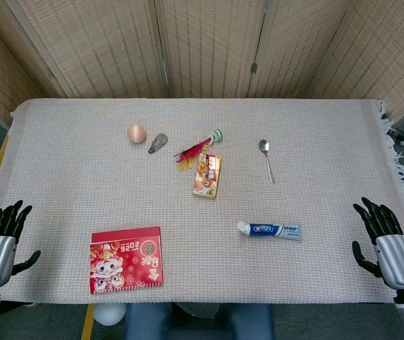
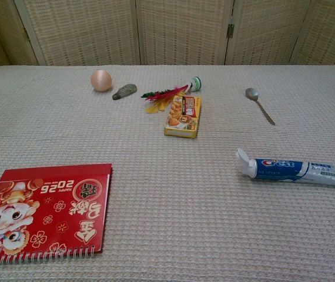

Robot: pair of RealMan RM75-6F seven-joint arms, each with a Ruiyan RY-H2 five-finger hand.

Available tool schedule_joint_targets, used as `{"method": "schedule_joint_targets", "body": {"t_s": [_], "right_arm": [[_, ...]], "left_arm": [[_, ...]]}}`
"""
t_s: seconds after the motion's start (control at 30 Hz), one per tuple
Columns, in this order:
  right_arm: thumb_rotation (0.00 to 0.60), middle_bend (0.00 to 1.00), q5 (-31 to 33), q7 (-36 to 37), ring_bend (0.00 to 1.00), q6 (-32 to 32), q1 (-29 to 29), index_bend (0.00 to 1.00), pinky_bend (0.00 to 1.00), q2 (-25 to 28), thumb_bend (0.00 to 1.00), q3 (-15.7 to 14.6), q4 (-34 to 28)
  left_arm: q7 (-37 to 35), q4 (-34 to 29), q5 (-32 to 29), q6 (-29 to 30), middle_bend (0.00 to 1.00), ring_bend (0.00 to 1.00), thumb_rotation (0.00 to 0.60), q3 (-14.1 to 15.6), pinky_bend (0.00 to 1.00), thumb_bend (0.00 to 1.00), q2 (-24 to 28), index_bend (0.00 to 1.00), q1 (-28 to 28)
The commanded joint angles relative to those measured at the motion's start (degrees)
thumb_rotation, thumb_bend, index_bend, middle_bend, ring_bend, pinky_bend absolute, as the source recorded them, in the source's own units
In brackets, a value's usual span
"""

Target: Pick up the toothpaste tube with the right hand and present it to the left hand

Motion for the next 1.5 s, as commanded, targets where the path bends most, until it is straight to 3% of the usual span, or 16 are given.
{"method": "schedule_joint_targets", "body": {"t_s": [0.03,0.47,0.83,1.03,1.1,1.4,1.5], "right_arm": [[0.6,0.04,0.58,-0.37,0.04,-0.57,0.1,0.0,0.0,-0.19,0.58,0.16,-0.07],[0.6,0.04,2.21,-3.4,0.05,-4.05,1.66,0.0,0.0,-0.93,0.58,0.63,-1.7],[0.6,0.09,7.88,-10.8,0.1,-16.32,8.43,0.0,0.04,-4.74,0.56,2.28,-4.7],[0.6,0.12,14.12,-15.88,0.11,-23.44,12.86,0.0,0.06,-9.24,0.21,3.9,-3.45],[0.6,0.14,15.63,-17.63,0.14,-25.01,14.28,0.01,0.08,-11.23,0.17,4.41,-2.19],[0.6,0.29,18.94,-18.93,0.31,-30.68,19.31,0.27,0.21,-18.02,0.16,5.48,4.02],[0.6,0.33,19.5,-18.85,0.35,-31.9,20.6,0.32,0.23,-19.61,0.21,5.7,5.89]], "left_arm": [[0.17,0.16,-0.21,-0.6,0.0,0.0,0.6,-0.06,0.0,0.27,0.03,0.0,-0.32],[0.36,0.33,-0.21,-1.34,0.0,0.0,0.6,0.05,0.0,0.27,-0.24,0.0,-0.81],[-0.36,0.24,0.24,-0.43,0.0,0.0,0.6,0.57,0.0,0.27,0.06,0.0,-0.11],[-0.54,0.19,0.29,-0.39,0.0,0.0,0.6,0.79,0.0,0.27,0.25,0.0,0.1],[-0.57,0.2,0.29,-0.36,0.0,0.0,0.6,0.82,0.0,0.27,0.25,0.0,0.15],[-0.48,0.45,0.14,-0.49,0.0,0.0,0.6,0.99,0.0,0.27,0.13,0.0,0.31],[-0.5,0.58,0.08,-0.62,0.0,0.0,0.6,0.99,0.0,0.27,0.06,0.0,0.28]]}}
